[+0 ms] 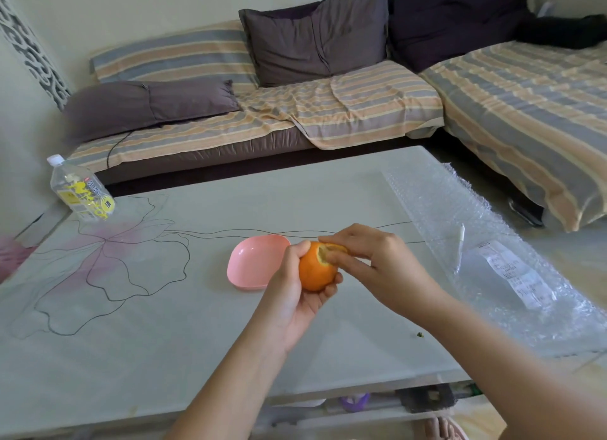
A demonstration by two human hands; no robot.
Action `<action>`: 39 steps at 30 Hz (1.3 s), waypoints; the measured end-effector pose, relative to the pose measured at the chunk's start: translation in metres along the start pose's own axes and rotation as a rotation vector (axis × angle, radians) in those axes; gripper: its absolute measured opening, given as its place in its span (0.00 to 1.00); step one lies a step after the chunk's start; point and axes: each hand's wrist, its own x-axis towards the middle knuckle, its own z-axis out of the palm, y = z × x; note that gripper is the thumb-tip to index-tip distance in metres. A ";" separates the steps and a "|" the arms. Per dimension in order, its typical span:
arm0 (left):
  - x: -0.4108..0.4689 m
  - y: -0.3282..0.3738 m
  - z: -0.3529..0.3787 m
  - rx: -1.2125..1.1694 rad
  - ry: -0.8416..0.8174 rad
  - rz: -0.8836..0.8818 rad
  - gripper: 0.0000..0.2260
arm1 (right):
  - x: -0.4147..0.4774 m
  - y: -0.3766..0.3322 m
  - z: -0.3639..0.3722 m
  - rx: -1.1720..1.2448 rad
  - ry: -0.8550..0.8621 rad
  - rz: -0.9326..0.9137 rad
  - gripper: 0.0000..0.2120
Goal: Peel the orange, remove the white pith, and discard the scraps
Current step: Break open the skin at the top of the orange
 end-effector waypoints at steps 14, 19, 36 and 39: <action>0.010 -0.012 0.009 -0.191 -0.080 -0.171 0.24 | 0.006 0.012 0.000 -0.335 0.120 0.032 0.09; 0.010 -0.016 0.010 -0.297 -0.099 -0.214 0.15 | 0.007 0.022 -0.007 -0.293 0.184 0.263 0.08; 0.010 -0.025 -0.035 -0.250 0.163 -0.264 0.17 | -0.033 0.096 -0.045 -0.173 -0.815 0.930 0.08; 0.009 -0.024 -0.034 -0.283 0.123 -0.304 0.16 | -0.029 0.097 -0.031 -0.080 -0.721 0.934 0.08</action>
